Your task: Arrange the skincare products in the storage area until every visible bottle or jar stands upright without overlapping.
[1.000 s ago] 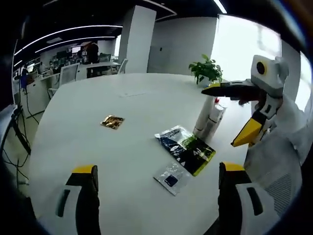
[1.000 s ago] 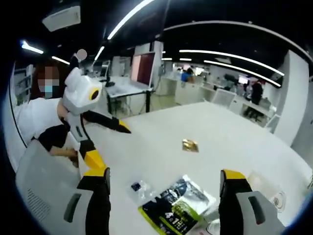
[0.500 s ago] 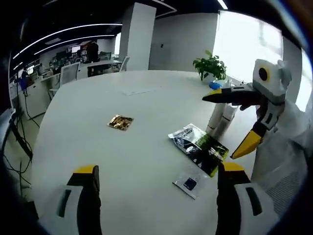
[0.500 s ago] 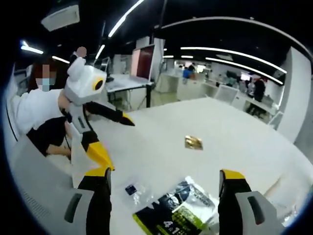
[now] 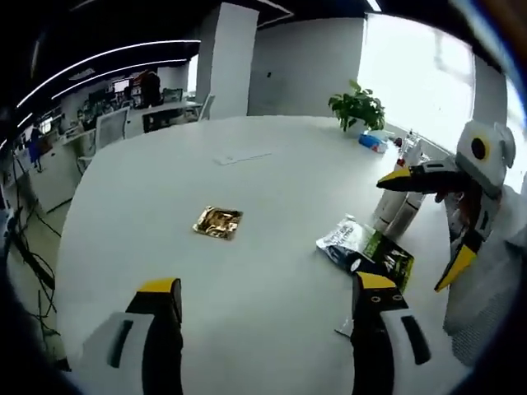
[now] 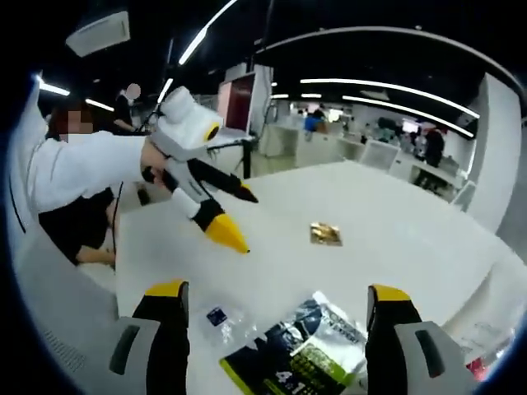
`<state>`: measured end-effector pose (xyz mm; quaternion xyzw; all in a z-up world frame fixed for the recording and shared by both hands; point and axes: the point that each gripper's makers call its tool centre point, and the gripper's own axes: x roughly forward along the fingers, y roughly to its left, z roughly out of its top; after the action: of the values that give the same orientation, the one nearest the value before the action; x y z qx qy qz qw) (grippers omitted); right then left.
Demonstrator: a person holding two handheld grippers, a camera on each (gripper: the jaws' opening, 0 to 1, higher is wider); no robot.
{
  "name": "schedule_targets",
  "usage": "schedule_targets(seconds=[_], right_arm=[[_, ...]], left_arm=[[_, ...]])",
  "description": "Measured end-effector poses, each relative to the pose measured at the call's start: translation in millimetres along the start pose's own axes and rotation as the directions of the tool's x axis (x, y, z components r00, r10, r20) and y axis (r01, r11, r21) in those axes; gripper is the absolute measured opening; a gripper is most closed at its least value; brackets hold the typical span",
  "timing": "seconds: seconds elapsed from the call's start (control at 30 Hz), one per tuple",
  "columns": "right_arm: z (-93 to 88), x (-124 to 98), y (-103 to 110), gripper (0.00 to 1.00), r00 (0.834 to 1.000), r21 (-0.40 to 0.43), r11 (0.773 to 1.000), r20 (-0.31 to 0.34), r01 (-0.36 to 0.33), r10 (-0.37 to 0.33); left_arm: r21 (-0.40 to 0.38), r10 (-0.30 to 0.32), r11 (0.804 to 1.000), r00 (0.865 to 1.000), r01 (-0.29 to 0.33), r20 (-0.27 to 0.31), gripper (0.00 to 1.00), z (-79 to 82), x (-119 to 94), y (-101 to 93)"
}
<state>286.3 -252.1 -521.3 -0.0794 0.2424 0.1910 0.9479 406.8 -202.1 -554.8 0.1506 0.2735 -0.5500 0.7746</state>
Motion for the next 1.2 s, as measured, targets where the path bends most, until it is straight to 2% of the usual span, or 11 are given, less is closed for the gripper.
schedule_targets(seconds=[0.1,0.13,0.27,0.37,0.47,0.63,0.77,1.0,1.2], right_arm=[[-2.9,0.3,-0.8,0.9,1.0,0.006,1.0,-0.007,0.004,-0.004],[-3.2,0.4,-1.2,0.9,1.0,0.005,1.0,-0.006,0.007,-0.007],[-4.7,0.7,0.4,0.9,1.0,0.007,1.0,-0.009,0.002,-0.002],[-7.2,1.7,2.5,0.91,1.0,0.007,1.0,-0.016,-0.003,0.003],[-7.7,1.3,3.4,0.9,1.0,0.01,1.0,-0.021,-0.008,0.008],[-10.1,2.3,3.5,0.9,1.0,0.015,1.0,-0.026,-0.011,0.011],[-9.2,2.5,3.1,0.9,1.0,0.018,1.0,-0.022,-0.01,0.011],[-9.0,2.5,2.8,0.9,1.0,0.016,1.0,-0.023,-0.007,0.008],[-9.4,4.6,5.0,0.9,1.0,0.014,1.0,-0.02,-0.017,0.018]], left_arm=[[-0.05,-0.028,0.998,0.999,0.028,0.017,0.75,3.6,11.1,4.6],[-0.065,-0.011,0.998,1.0,0.012,0.023,0.76,5.8,15.9,11.0],[-0.037,0.01,0.999,1.0,-0.009,0.02,0.73,11.9,30.4,26.8],[-0.029,-0.002,1.0,1.0,0.002,0.008,0.72,17.9,44.5,35.4],[0.013,0.006,1.0,1.0,-0.006,0.011,0.7,25.0,57.1,44.5],[-0.008,0.004,1.0,0.999,-0.003,0.033,0.7,36.4,77.2,52.1],[0.042,-0.008,0.999,1.0,0.008,0.001,0.67,34.0,93.7,52.8],[0.024,-0.003,1.0,1.0,0.004,-0.028,0.64,28.7,110.7,62.1],[0.017,0.003,1.0,0.999,-0.002,-0.04,0.57,26.8,121.5,69.0]])
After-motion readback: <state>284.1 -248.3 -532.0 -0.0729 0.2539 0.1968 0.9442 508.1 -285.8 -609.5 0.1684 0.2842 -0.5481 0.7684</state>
